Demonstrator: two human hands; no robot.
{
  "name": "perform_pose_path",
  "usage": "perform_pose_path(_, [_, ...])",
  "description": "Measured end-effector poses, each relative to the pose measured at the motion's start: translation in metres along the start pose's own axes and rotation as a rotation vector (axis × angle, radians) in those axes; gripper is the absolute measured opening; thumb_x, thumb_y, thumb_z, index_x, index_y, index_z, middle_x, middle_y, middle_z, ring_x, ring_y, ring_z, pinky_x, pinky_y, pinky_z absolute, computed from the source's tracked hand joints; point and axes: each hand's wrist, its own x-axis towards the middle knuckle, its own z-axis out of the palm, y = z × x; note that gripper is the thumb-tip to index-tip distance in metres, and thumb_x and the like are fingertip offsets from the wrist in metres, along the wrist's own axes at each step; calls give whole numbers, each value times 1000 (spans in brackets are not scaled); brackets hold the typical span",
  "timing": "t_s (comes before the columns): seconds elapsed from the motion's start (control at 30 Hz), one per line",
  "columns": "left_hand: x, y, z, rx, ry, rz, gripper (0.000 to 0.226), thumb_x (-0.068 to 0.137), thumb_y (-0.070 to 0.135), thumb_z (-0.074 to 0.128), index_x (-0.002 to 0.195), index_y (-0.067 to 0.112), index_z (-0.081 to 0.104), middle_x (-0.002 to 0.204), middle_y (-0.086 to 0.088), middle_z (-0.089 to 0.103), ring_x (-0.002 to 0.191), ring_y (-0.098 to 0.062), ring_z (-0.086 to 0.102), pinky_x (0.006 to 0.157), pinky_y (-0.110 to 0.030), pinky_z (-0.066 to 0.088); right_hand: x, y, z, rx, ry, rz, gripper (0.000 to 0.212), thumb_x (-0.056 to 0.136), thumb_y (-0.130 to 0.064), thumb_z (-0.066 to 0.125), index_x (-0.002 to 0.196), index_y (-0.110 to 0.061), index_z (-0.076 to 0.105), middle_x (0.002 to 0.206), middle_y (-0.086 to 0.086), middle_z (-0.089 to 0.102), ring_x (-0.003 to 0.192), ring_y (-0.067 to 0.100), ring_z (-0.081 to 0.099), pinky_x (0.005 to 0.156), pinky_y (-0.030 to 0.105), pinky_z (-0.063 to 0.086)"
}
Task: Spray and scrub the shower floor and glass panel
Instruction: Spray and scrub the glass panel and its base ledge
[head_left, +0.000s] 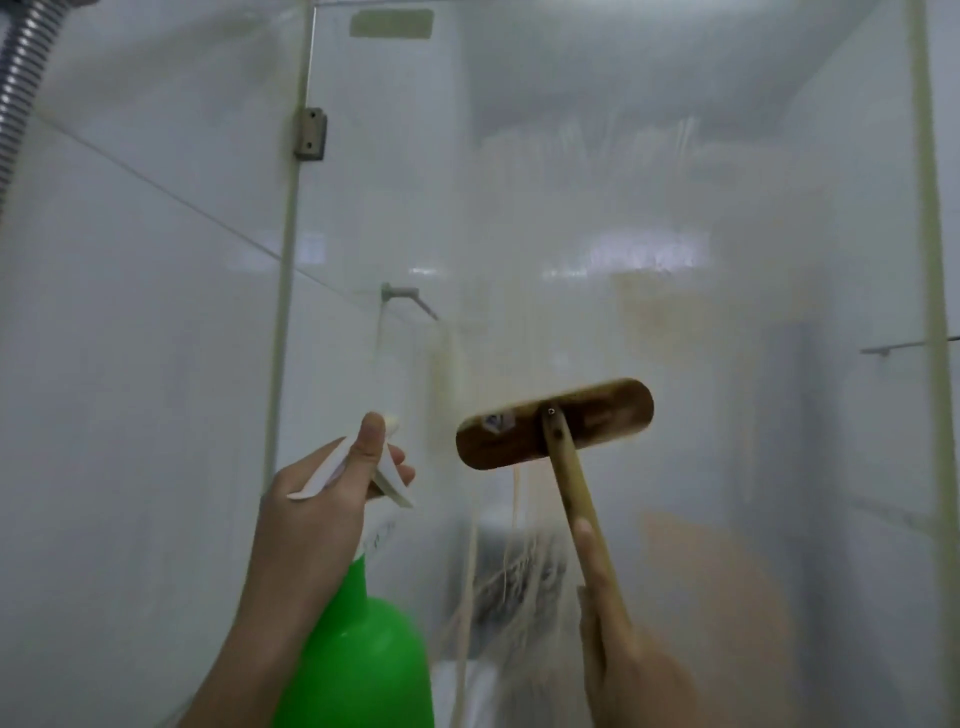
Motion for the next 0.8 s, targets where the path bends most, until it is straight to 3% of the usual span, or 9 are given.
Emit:
perform_pose_path(0.1, [-15,-13,4,15,-32,-86,52,84,59,58,69,13,76,69,-9,76,73,-26,76,91,-52,57,30,-15,-9,-56,-16,90,76,93,-15,60,154,-26,16,41,-13,24,29,5,9,32,15,3])
perform_pose_path(0.13, [-21,-16,7,31,-45,-99,56,84,60,57,67,10,74,66,-11,74,69,-28,74,89,-53,58,47,-24,-16,-89,-1,68,72,97,-21,55,154,-28,12,44,-14,21,31,3,14,34,14,6])
perform_pose_path(0.2, [-30,-22,12,45,-61,-114,63,83,64,54,69,5,72,61,-12,71,63,-27,71,86,-54,58,67,-27,-23,7,28,80,62,103,-33,35,153,-34,-1,49,-8,34,37,7,32,36,20,25])
perform_pose_path(0.27, [-34,-26,19,28,-68,-105,63,82,65,52,72,7,74,62,-11,71,64,-26,71,85,-54,58,72,-28,-32,202,-27,240,61,103,-40,28,154,-30,-5,59,-1,47,46,13,45,44,25,36])
perform_pose_path(0.33, [-33,-28,25,-7,-97,-94,56,82,64,52,74,14,76,64,-9,73,66,-26,73,84,-50,59,70,-27,-42,319,-89,361,52,102,-40,31,150,-22,21,68,0,53,51,13,50,45,27,40])
perform_pose_path(0.4, [-30,-29,30,-9,-135,-105,57,82,65,51,76,14,77,62,-7,71,62,-22,71,80,-43,58,77,-24,-53,411,-134,401,30,102,-39,36,121,-19,48,73,1,55,53,12,50,49,35,50])
perform_pose_path(0.5, [-26,-32,35,-10,-120,-115,71,82,69,51,79,1,74,55,-6,65,55,-18,65,73,-37,54,102,-17,-69,502,-166,420,25,101,-39,40,95,-18,49,75,6,55,49,13,47,47,32,52])
perform_pose_path(0.63, [-25,-37,39,-12,-141,-115,61,80,67,54,73,10,75,63,-10,73,63,-24,73,79,-41,58,109,-10,-79,521,-160,436,33,101,-40,41,102,-9,53,69,7,53,41,11,44,39,25,46])
perform_pose_path(0.8, [-32,-50,44,32,-105,-159,61,83,65,52,67,10,70,58,-3,69,57,-16,67,71,-35,55,115,-3,-79,583,-174,495,35,100,-45,39,100,-15,56,61,2,48,41,10,42,39,23,42])
